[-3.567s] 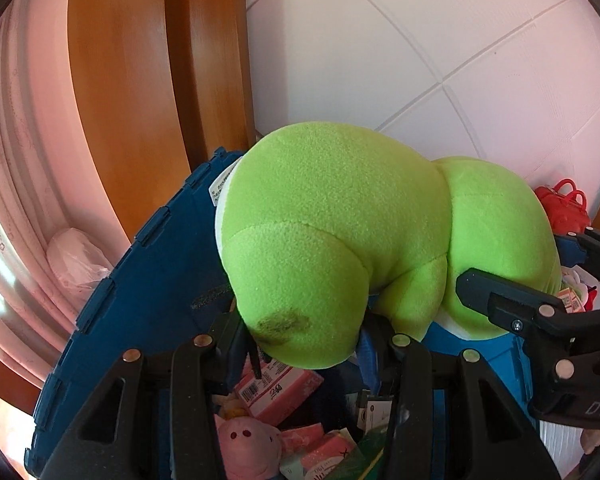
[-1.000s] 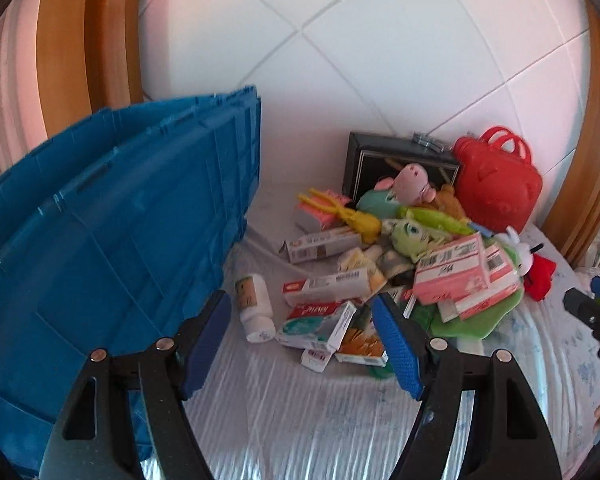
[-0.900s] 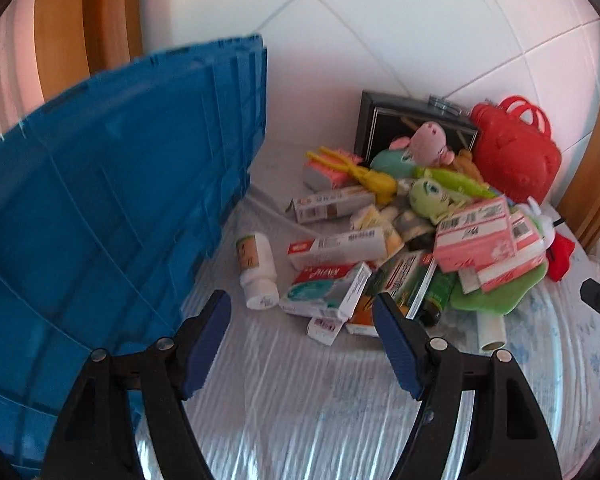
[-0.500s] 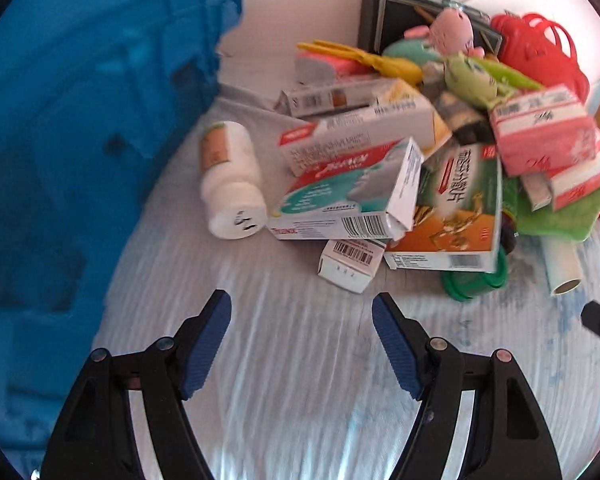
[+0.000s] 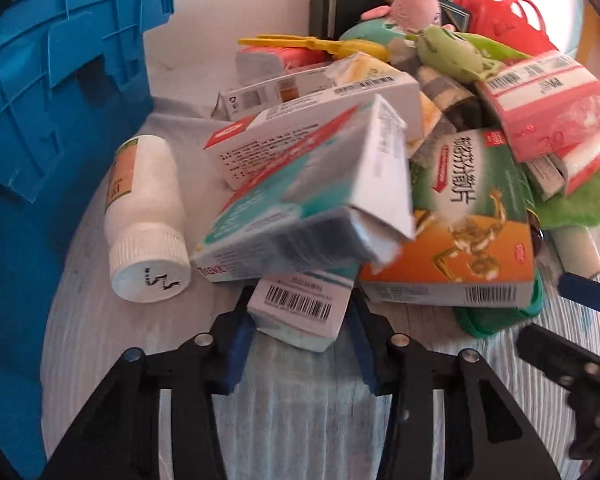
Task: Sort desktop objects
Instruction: 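Grasp the white barcode medicine box with the left tool while the right tool grasps the green jar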
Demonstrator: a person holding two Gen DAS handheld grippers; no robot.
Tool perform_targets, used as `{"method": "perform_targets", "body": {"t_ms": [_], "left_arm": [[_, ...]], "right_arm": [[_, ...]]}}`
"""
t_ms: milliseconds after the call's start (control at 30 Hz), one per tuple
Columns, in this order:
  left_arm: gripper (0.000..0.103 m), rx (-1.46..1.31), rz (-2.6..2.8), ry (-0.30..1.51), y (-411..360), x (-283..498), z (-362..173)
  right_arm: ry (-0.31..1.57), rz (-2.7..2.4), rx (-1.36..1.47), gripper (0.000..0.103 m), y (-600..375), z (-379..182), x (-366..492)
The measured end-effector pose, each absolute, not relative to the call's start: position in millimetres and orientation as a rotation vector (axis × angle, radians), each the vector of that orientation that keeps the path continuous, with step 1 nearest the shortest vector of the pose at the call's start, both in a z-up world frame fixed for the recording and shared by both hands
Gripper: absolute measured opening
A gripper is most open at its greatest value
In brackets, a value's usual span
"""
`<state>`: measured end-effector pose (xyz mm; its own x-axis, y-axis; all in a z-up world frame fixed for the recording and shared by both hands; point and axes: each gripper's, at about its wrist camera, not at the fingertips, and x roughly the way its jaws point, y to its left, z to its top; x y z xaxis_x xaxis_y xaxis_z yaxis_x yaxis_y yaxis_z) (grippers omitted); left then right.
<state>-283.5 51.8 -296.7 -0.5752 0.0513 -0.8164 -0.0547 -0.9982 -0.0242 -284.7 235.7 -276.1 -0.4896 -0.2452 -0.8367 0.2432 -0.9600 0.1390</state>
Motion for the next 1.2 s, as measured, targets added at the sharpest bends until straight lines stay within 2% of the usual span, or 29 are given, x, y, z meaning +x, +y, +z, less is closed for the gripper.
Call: {"method": "perform_targets", "body": {"t_ms": [67, 233, 300, 333, 700, 933, 1200], "left_arm": [[0.040, -1.409, 2.727, 0.009, 51, -278, -296], [0.039, -1.402, 2.699, -0.007, 47, -268, -296], [0.039, -1.413, 2.705, 0.002, 45, -262, -294], [0.039, -1.423, 2.713, 0.007, 45, -261, -293], [0.039, -1.391, 2.767, 0.004, 53, -212, -254], [0.039, -1.289, 2.806, -0.016, 75, -180, -206], [0.039, -1.124, 2.912, 0.007, 104, -149, -139]], "right_arm": [[0.009, -2.501, 1.389, 0.086, 229, -280, -284], [0.028, -2.525, 1.364, 0.067, 217, -284, -291], [0.035, -2.518, 1.369, 0.044, 214, -287, -293], [0.032, -2.515, 1.373, 0.042, 214, -287, -292], [0.036, -2.542, 1.297, 0.042, 246, -253, -240], [0.006, -2.579, 1.221, 0.042, 271, -204, -209], [0.065, -2.638, 1.030, 0.042, 275, -139, -197]]}}
